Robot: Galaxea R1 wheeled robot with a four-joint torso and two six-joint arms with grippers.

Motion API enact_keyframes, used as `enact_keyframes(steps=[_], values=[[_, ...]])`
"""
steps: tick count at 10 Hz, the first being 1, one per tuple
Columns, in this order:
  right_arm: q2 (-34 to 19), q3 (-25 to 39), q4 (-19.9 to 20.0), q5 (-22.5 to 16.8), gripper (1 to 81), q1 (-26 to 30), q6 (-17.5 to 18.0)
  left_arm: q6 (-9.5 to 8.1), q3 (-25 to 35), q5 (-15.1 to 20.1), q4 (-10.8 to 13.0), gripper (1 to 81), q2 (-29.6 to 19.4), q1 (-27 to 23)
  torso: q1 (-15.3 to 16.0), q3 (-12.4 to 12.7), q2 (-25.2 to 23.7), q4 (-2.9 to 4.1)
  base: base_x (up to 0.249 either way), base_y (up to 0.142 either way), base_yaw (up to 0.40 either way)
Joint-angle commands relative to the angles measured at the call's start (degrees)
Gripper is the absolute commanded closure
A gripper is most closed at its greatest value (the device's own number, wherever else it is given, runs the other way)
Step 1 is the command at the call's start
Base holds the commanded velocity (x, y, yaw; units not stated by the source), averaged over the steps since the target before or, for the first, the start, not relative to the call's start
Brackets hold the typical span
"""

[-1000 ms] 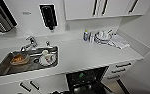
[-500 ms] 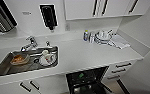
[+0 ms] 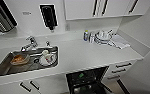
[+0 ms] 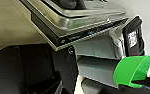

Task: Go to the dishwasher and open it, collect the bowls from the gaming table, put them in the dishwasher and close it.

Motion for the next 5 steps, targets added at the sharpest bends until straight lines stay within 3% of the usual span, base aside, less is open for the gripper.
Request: enact_keyframes(steps=[1, 5], values=[[-8.65, 8.29, -0.68, -0.93, 81.1, 4.76, 2.47, 0.26, -3.62, -1.36, 4.1, 1.0, 1.17, 1.16, 0.0, 0.0, 0.0, 0.0, 0.0, 0.0, 0.0], [-15.26, 15.34, -0.77, 5.14, 81.1, 8.36, 4.85, 0.34, -7.14, -5.05, 5.5, 1.0, 3.29, 7.05, 0.0, 0.0, 0.0, 0.0, 0.0, 0.0, 0.0]])
